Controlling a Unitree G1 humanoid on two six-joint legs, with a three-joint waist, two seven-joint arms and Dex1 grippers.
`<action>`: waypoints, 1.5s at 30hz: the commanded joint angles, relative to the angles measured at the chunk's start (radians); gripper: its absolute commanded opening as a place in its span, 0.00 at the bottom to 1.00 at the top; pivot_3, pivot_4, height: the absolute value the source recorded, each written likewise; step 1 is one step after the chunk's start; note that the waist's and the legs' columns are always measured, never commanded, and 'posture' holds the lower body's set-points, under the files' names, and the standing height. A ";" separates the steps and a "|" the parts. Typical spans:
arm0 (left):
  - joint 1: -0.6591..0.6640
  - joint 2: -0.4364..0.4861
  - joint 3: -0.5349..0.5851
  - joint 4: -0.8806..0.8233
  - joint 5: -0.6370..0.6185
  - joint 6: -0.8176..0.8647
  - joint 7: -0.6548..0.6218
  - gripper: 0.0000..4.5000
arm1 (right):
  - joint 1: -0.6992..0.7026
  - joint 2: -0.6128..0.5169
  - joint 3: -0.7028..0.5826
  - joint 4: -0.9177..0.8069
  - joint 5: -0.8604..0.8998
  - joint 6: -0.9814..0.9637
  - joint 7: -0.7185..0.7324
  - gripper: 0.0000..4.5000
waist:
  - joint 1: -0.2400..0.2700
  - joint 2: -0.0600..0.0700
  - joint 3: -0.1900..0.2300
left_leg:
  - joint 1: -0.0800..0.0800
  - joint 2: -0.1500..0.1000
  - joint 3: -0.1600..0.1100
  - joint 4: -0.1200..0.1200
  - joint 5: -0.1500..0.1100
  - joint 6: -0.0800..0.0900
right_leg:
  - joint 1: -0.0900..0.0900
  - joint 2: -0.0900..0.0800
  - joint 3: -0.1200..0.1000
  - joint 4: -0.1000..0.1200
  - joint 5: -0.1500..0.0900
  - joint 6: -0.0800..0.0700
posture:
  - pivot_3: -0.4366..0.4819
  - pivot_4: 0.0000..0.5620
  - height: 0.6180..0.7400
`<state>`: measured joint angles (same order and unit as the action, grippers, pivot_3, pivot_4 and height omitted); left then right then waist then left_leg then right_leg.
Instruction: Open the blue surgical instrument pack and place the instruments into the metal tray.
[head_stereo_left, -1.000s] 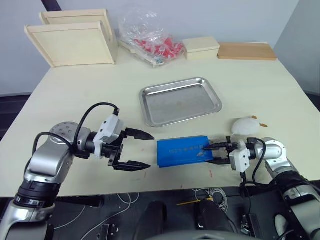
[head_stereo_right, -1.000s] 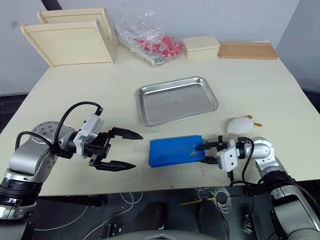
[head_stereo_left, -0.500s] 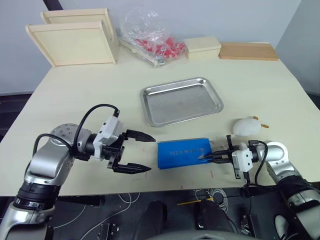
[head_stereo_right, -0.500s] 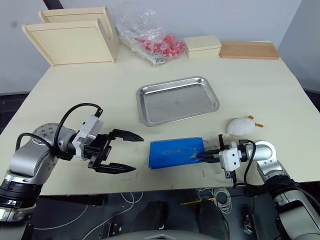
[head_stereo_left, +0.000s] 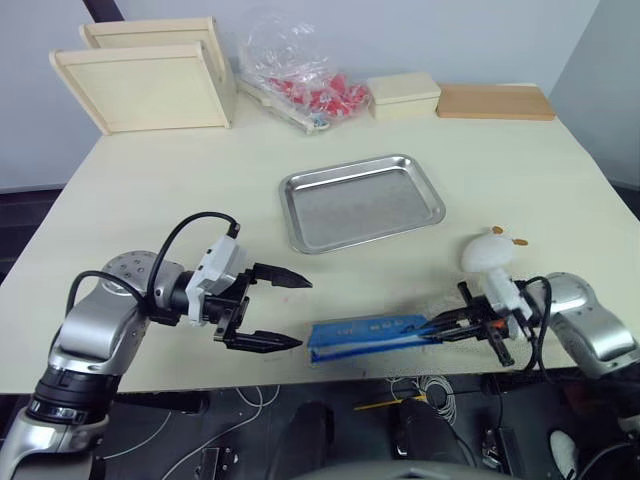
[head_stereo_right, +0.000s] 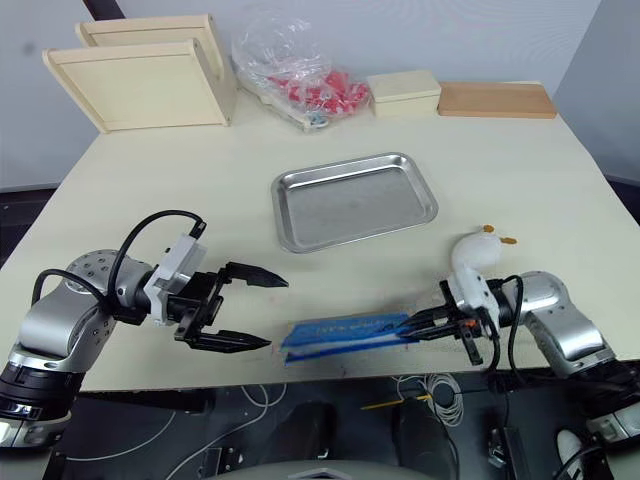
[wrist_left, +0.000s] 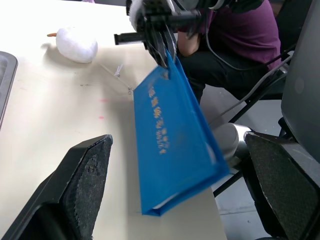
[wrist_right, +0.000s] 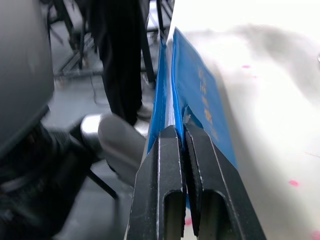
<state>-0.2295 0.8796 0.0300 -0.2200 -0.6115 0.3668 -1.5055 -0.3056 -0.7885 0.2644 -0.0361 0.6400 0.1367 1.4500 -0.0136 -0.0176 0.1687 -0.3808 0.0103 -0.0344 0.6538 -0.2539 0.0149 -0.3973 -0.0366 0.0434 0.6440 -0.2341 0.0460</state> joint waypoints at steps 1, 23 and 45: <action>-0.002 0.004 0.022 -0.019 -0.021 -0.004 -0.004 1.00 | -0.067 0.001 -0.036 -0.010 0.035 0.158 -0.016 0.01 | -0.001 0.000 0.000 | 0.000 0.000 0.000 0.000 0.000 0.000 | 0.000 0.000 0.000 0.000 0.000 0.000 | 0.48 0.27 1.00; -0.040 -0.184 0.027 0.254 -0.051 -0.042 0.021 1.00 | -0.231 0.160 -0.099 0.225 -0.079 0.300 -0.031 0.01 | 0.000 0.000 0.000 | -0.002 -0.001 0.001 0.000 0.000 0.000 | 0.000 0.000 -0.003 -0.001 0.002 0.003 | 0.48 0.27 1.00; -0.167 -0.312 -0.087 0.539 0.066 -0.279 -0.109 1.00 | -0.216 0.175 -0.110 0.196 -0.110 0.317 -0.027 0.01 | -0.001 -0.001 0.000 | -0.002 -0.003 0.000 0.000 0.000 0.000 | 0.000 0.000 -0.003 -0.001 0.002 0.003 | 0.48 0.27 1.00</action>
<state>-0.3794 0.5676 -0.0503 0.3229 -0.5409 0.1158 -1.5551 -0.5193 -0.6131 0.1805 0.1918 0.5317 0.4551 1.4294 -0.0142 -0.0182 0.1686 -0.3831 0.0074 -0.0344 0.6541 -0.2538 0.0149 -0.3976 -0.0362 0.0407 0.6432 -0.2324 0.0488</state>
